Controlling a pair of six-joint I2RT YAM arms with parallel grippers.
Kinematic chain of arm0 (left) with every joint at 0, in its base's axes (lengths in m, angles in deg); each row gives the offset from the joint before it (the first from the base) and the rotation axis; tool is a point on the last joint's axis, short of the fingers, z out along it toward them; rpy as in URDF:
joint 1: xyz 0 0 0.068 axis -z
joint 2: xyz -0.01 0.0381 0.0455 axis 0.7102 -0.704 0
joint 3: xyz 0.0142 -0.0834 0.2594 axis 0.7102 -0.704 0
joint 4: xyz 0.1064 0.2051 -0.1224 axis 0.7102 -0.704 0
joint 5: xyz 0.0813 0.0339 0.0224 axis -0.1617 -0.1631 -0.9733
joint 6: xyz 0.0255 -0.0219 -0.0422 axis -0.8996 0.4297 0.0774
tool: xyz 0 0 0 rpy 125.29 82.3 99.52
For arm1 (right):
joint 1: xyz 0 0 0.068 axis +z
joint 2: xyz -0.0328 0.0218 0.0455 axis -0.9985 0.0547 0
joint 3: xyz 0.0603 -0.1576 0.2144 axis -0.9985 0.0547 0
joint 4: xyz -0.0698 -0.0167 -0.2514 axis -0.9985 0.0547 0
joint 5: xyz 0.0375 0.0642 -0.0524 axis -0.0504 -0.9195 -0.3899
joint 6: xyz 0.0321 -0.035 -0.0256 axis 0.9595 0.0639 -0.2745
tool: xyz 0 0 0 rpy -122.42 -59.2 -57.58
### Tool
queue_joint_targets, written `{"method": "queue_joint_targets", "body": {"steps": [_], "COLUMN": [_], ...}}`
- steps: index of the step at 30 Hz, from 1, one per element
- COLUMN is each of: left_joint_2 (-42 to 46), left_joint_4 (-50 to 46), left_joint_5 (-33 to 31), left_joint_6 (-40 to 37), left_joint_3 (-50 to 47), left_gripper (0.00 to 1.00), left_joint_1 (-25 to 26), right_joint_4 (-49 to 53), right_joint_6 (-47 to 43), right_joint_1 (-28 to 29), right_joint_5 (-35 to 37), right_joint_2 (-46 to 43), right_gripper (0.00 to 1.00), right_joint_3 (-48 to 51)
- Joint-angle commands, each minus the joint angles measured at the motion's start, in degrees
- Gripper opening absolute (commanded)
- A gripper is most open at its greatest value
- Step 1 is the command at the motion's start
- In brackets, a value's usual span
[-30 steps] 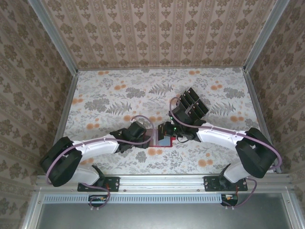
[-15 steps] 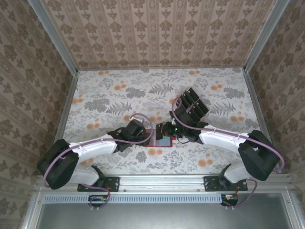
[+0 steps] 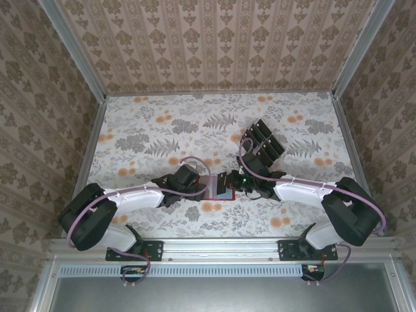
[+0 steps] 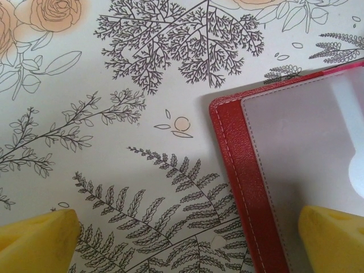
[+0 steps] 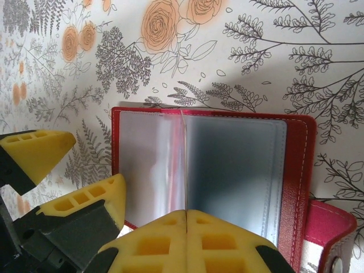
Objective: Put the credit cards into the card holder
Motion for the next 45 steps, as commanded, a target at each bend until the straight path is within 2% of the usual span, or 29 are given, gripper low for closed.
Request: {"method": "queue_joint_targets", "body": {"steps": [1,23,45], "left_joint_2": [-0.55,-2.22,-2.92], "left_joint_4": [-1.22,-2.73,-2.11], "left_joint_5": [-1.72,-4.70,-4.04], "left_joint_6": [0.16,1.74,2.24], "left_joint_3": [-0.63,-0.64,-0.77], "left_gripper": [1.00,1.00,1.00], "left_joint_1": [-0.19,-0.19,-0.17], "right_joint_4": [-3.45,-9.15,-15.88], "right_joint_6": [1.34,1.64,4.72], "right_joint_1": [-0.33,-0.34,-0.35], "right_joint_5": [-1.76,-2.69,-5.05], "right_joint_2": [-0.94,2.25,5.78], "right_gripper": [0.00,0.00,0.00], "right_joint_3": [0.85,2.08,4.18]}}
